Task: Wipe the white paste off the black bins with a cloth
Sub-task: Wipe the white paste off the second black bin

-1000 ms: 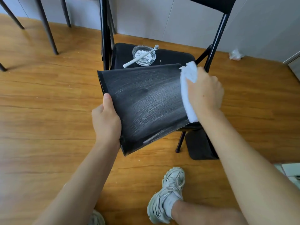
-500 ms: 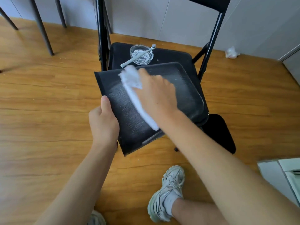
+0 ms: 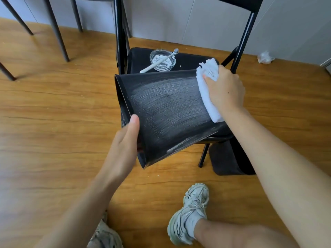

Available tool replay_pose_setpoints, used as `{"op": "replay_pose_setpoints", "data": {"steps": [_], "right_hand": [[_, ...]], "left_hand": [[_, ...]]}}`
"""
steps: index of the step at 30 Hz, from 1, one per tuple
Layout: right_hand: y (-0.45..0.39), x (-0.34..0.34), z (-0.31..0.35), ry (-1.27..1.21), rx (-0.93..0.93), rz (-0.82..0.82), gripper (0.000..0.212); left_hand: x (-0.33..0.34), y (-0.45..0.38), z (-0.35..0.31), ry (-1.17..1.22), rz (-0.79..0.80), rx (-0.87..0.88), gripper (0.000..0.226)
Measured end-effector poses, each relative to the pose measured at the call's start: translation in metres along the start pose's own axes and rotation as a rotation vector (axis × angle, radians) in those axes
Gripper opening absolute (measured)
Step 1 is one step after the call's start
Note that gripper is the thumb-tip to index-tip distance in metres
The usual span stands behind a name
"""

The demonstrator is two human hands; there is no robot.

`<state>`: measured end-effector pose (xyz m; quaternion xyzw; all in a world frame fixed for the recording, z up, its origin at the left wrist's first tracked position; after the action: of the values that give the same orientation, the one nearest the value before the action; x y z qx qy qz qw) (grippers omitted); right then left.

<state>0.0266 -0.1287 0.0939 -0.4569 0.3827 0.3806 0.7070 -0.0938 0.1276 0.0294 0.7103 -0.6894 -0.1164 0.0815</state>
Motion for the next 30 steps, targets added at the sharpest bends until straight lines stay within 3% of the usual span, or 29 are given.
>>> {"op": "replay_pose_setpoints", "data": {"steps": [4, 6, 8, 11, 13, 18, 22, 26, 30], "right_hand": [[0.002, -0.002, 0.001, -0.019, -0.008, -0.015, 0.03], [0.003, -0.004, 0.001, 0.001, -0.013, -0.017, 0.028], [0.005, -0.004, 0.002, 0.01, -0.019, -0.015, 0.027], [0.005, -0.006, 0.003, 0.008, -0.032, 0.005, 0.027], [0.002, -0.007, -0.003, 0.034, -0.034, 0.023, 0.025], [-0.01, -0.025, -0.052, 0.082, 0.146, 0.017, 0.027], [-0.011, -0.052, -0.066, -0.004, 0.197, -0.088, 0.031], [-0.005, -0.048, -0.011, -0.179, 0.107, -0.047, 0.029], [0.04, -0.028, 0.095, -0.19, -0.154, 0.069, 0.031]], "left_hand": [[0.014, 0.031, 0.017, -0.156, 0.34, 0.053, 0.026], [0.017, 0.036, 0.026, -0.241, 0.403, 0.176, 0.042], [0.016, 0.037, 0.031, -0.275, 0.34, 0.249, 0.043], [0.011, 0.033, 0.034, -0.249, 0.182, 0.202, 0.064], [0.007, 0.033, 0.029, -0.261, 0.11, 0.2, 0.054], [0.006, 0.03, 0.025, -0.283, 0.129, 0.211, 0.043], [0.006, 0.03, 0.025, -0.279, 0.16, 0.21, 0.041], [0.008, 0.029, 0.024, -0.315, 0.138, 0.219, 0.047], [0.008, 0.028, 0.025, -0.347, 0.117, 0.239, 0.062]]}}
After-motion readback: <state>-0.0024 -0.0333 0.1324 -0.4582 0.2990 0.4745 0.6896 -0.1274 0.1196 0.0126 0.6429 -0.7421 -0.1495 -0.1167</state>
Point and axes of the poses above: each hand's wrist, its own y-axis away from the middle knuckle, its own x-axis out of the palm, z = x × y, the point moved 8 cm from there along -y, towards the middle knuckle, and after that the axes turned 5 degrees about -z, right-handed, at the moved point
